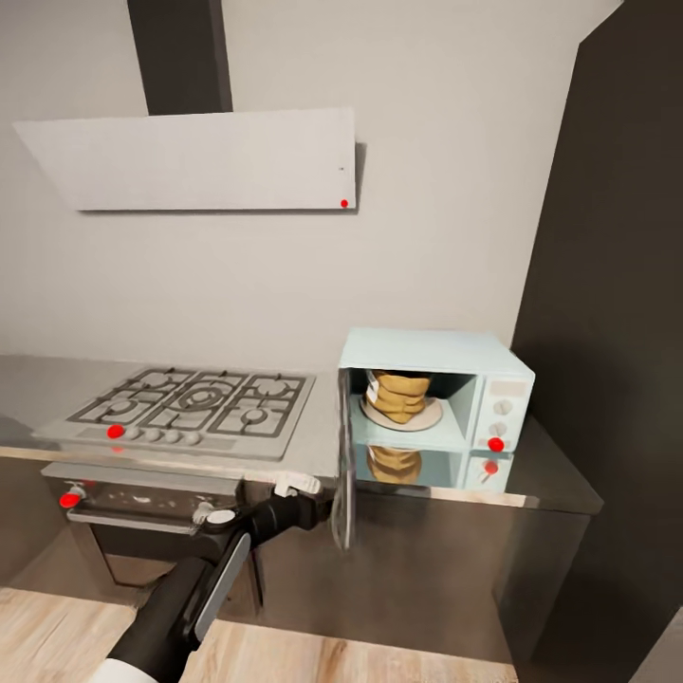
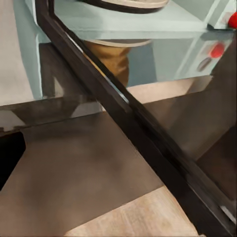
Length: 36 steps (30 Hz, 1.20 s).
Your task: In the kitchen, take the popcorn bag from the countertop, put it into the microwave, and heat it until the popcorn is cooked so the cooked popcorn ends up inside the bag.
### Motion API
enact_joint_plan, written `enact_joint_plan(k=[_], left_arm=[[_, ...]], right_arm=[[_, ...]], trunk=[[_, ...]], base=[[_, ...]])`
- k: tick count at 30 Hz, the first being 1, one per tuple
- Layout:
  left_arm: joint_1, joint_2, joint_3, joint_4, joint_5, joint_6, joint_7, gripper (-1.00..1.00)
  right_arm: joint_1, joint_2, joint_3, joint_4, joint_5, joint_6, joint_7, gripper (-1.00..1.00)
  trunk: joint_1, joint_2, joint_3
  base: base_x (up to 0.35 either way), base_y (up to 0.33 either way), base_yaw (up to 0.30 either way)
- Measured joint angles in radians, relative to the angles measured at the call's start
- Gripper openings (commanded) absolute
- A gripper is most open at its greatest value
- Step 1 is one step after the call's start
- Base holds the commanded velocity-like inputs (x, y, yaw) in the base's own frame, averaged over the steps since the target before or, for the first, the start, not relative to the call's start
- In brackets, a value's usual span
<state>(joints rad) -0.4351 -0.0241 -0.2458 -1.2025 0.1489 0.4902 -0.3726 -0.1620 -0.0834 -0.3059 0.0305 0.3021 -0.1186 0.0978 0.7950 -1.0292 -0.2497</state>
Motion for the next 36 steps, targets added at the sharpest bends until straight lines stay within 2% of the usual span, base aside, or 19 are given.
enact_joint_plan(k=[3, 8, 10, 13, 14, 19, 20, 21, 23, 27, 30, 32, 36], left_arm=[[0.000, -0.026, -0.001, 0.006, -0.002, -0.001, 0.001, 1.00], [0.000, -0.045, -0.002, 0.004, 0.000, -0.002, 0.002, 1.00], [0.000, -0.072, -0.004, 0.004, 0.001, -0.001, 0.009, 1.00], [0.000, -0.106, -0.005, 0.003, -0.001, -0.001, 0.037, 1.00], [0.000, -0.124, -0.007, 0.003, 0.001, 0.000, 0.067, 1.00], [0.000, -0.140, -0.029, -0.006, 0.001, 0.000, 0.108, 1.00], [0.000, -0.150, -0.029, -0.011, -0.022, -0.005, 0.113, 1.00], [0.000, -0.150, -0.030, -0.021, -0.025, -0.007, 0.114, 1.00], [0.000, -0.150, -0.032, -0.042, -0.008, -0.034, 0.111, 1.00], [-0.019, -0.150, -0.033, -0.048, -0.008, -0.059, 0.110, 1.00], [-0.022, -0.150, -0.033, -0.047, -0.019, -0.061, 0.110, 1.00], [-0.023, -0.150, -0.033, -0.048, -0.039, -0.062, 0.110, 1.00], [-0.023, -0.150, -0.032, -0.048, -0.063, -0.063, 0.110, 1.00]], right_arm=[[0.000, 0.000, 0.000, 0.000, 0.000, 0.000, 0.000, 1.00], [0.000, 0.000, 0.000, 0.000, 0.000, 0.000, 0.000, 1.00], [0.000, 0.000, 0.000, 0.000, 0.000, 0.000, 0.000, 1.00], [0.000, 0.000, 0.000, 0.000, 0.000, 0.000, 0.000, 1.00], [0.001, 0.000, 0.000, 0.000, 0.000, 0.000, 0.000, 1.00], [0.000, 0.000, -0.001, 0.000, 0.000, 0.000, 0.000, 1.00], [0.000, 0.000, -0.001, 0.000, 0.000, 0.000, 0.000, 1.00], [0.000, 0.000, -0.001, 0.000, 0.000, 0.000, -0.001, 1.00], [0.000, 0.000, -0.001, 0.000, -0.001, 0.000, -0.003, 1.00], [0.000, 0.000, -0.001, 0.000, 0.000, 0.000, -0.003, 1.00], [0.001, -0.001, -0.001, 0.000, -0.001, 0.000, -0.003, 1.00], [0.000, -0.004, -0.003, 0.000, -0.008, -0.001, -0.003, 1.00], [0.000, -0.006, -0.003, 0.000, -0.041, 0.000, -0.003, 1.00]], trunk=[[0.000, 0.000, 0.001], [0.000, 0.000, 0.001], [0.000, 0.000, 0.001], [0.000, 0.000, 0.001], [0.000, 0.000, 0.001], [0.000, 0.000, 0.001], [0.000, 0.000, 0.001], [0.000, 0.000, 0.001], [0.000, 0.000, 0.001], [0.000, 0.000, 0.001], [0.000, 0.000, 0.001], [0.000, 0.000, 0.002], [0.000, 0.000, 0.003]], base=[[0.000, 0.000, -0.237], [0.000, 0.000, -0.237], [0.000, 0.000, -0.237], [0.000, 0.000, -0.238], [0.000, 0.000, -0.238], [0.000, 0.000, -0.240], [0.000, 0.000, -0.241], [0.000, 0.000, -0.241], [0.000, 0.000, -0.241], [0.000, 0.000, -0.241], [0.000, 0.000, -0.241], [0.000, 0.000, -0.241], [0.000, 0.000, -0.241]])
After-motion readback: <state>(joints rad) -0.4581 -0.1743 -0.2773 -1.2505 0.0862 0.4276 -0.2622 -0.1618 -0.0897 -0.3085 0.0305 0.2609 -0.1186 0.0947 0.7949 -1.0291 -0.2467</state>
